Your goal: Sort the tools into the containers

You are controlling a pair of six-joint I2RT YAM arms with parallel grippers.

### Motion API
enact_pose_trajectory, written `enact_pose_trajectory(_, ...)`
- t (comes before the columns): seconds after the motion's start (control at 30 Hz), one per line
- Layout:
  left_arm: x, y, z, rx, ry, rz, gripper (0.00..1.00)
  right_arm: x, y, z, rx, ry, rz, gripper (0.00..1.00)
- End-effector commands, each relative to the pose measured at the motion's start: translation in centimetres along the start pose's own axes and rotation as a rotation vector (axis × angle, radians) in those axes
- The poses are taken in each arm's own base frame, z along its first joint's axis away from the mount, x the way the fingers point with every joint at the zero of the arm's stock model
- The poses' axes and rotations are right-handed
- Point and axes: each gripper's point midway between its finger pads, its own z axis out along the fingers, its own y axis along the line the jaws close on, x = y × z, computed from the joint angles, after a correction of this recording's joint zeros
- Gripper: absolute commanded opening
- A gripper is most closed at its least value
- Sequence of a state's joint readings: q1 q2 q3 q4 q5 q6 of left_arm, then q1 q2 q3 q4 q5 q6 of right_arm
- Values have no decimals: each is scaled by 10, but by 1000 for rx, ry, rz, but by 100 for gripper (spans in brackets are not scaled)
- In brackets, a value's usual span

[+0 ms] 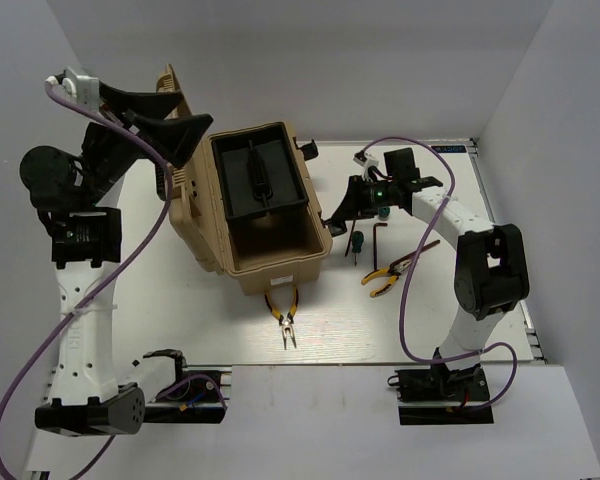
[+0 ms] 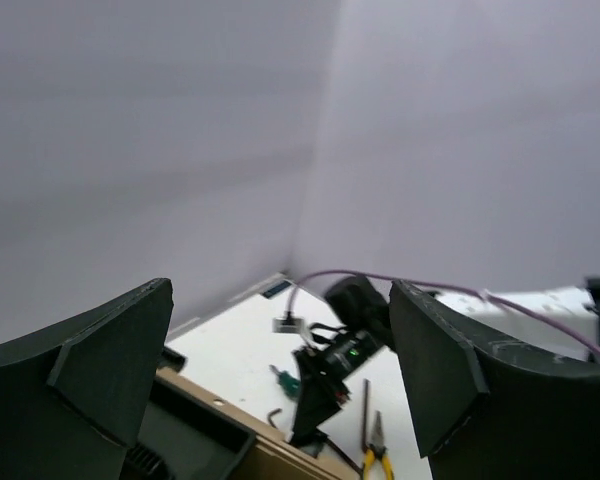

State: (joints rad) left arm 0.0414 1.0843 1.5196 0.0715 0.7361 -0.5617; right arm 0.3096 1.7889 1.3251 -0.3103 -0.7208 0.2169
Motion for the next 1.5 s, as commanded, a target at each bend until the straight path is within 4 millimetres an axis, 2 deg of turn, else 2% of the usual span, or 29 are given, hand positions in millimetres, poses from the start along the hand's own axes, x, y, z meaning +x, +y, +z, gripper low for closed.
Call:
enact_pose_trajectory(0.0,12,-30,2,202,37,-3,100,40,19,-4,-45,121,-10,0)
enact_pose_trajectory(0.03,24,-26,3,199,61,-36,100,40,20,-4,-48,122,-19,0)
enact_pose_trajectory(0.17,45,-14,9,167,106,-63,100,47,28,-1,-61,149,-35,0)
enact_pose_trajectory(0.33,54,-23,18,192,138,-74,100,58,40,7,-82,188,-69,0)
enact_pose_trajectory(0.43,63,-27,24,206,163,-99,100,57,46,11,-94,200,-81,0)
enact_pose_trajectory(0.47,60,-32,25,219,156,-84,100,58,48,11,-97,205,-80,0)
enact_pose_trajectory(0.57,71,-35,31,220,177,-103,100,60,52,18,-101,225,-81,0)
enact_pose_trajectory(0.63,88,-34,37,212,213,-119,100,60,53,20,-99,230,-83,0)
enact_pose_trajectory(0.7,95,-35,42,206,230,-135,100,58,55,18,-100,221,-86,2)
enact_pose_trajectory(0.73,101,-36,44,203,249,-139,100,58,57,17,-106,221,-90,12)
enact_pose_trajectory(0.77,117,-35,51,195,278,-147,100,56,59,14,-107,211,-100,19)
enact_pose_trajectory(0.8,115,-38,57,194,278,-139,100,53,59,12,-102,198,-110,29)
enact_pose_trajectory(0.83,128,-43,61,187,314,-159,100,51,58,9,-89,192,-120,45)
enact_pose_trajectory(0.87,144,-40,69,180,348,-153,100,48,58,4,-73,178,-145,51)
enact_pose_trajectory(0.9,142,-43,76,177,351,-140,100,48,58,1,-59,177,-149,57)
enact_pose_trajectory(0.93,154,-39,78,136,395,-146,100,48,56,-6,-42,166,-158,66)
enact_pose_trajectory(0.97,162,-48,82,149,420,-125,100,41,48,-14,29,135,-179,66)
enact_pose_trajectory(1.0,157,-51,88,144,417,-106,100,38,39,-20,66,118,-189,67)
enact_pose_trajectory(1.03,170,-44,94,103,444,-99,100,37,35,-25,95,109,-190,67)
enact_pose_trajectory(1.07,172,-51,95,106,466,-75,100,31,20,-38,217,72,-210,67)
enact_pose_trajectory(1.13,183,-43,99,44,494,-47,100,30,2,-56,303,51,-174,67)
enact_pose_trajectory(1.2,192,-49,99,29,535,-15,100,22,-26,-84,479,-8,-150,65)
enact_pose_trajectory(1.23,198,-44,100,-12,552,2,100,21,-43,-100,592,-26,-136,64)
enact_pose_trajectory(1.27,212,-44,101,-27,600,7,100,21,-50,-111,630,-38,-126,59)
enact_pose_trajectory(1.3,223,-48,101,-42,629,34,100,27,-60,-116,666,-31,-113,55)
enact_pose_trajectory(1.33,237,-50,100,-52,665,36,100,30,-76,-130,740,-29,-95,51)
enact_pose_trajectory(1.37,244,-53,101,-55,685,56,100,39,-81,-131,751,-2,-77,48)
enact_pose_trajectory(1.4,267,-58,98,-66,749,80,100,46,-89,-138,774,12,-52,40)
enact_pose_trajectory(1.47,282,-66,96,-66,783,110,100,67,-99,-143,788,56,-13,34)
